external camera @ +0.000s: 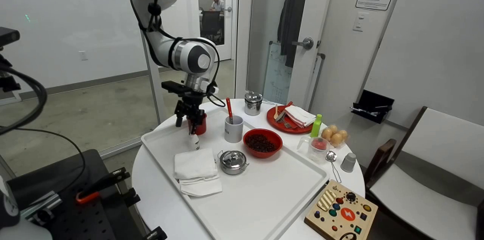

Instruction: Put the salt cellar in the red cup

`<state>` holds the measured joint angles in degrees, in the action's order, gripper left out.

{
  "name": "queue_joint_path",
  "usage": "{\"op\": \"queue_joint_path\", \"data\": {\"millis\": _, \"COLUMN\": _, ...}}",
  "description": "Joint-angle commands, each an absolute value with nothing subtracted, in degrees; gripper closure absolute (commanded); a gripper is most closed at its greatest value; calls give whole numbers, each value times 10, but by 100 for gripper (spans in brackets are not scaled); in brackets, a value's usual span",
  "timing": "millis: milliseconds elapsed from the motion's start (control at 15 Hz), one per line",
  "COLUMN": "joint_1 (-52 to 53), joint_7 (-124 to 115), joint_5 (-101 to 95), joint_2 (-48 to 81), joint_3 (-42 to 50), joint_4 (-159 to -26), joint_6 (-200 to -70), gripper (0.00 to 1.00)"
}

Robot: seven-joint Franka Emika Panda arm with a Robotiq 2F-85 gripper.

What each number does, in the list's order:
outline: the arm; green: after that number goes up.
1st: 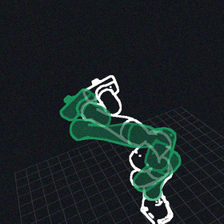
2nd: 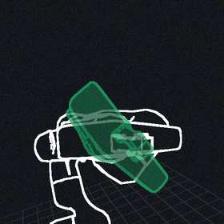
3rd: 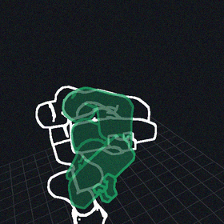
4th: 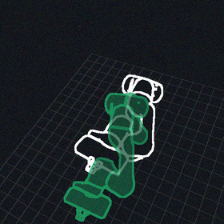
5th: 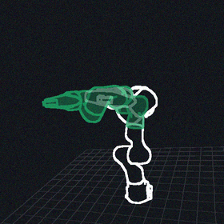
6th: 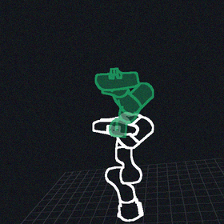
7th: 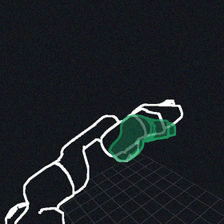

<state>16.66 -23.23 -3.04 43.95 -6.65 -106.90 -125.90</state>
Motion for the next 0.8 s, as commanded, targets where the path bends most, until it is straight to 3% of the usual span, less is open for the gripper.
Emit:
{"op": "queue_joint_path", "data": {"millis": 0, "joint_1": 174, "joint_7": -217, "joint_5": -22, "joint_2": 458, "joint_3": -58, "joint_4": -1051, "joint_6": -1278, "gripper": 0}}
{"op": "queue_joint_path", "data": {"millis": 733, "joint_1": 176, "joint_7": -218, "joint_5": -20, "joint_2": 514, "joint_3": -48, "joint_4": -989, "joint_6": -1265, "gripper": 0}}
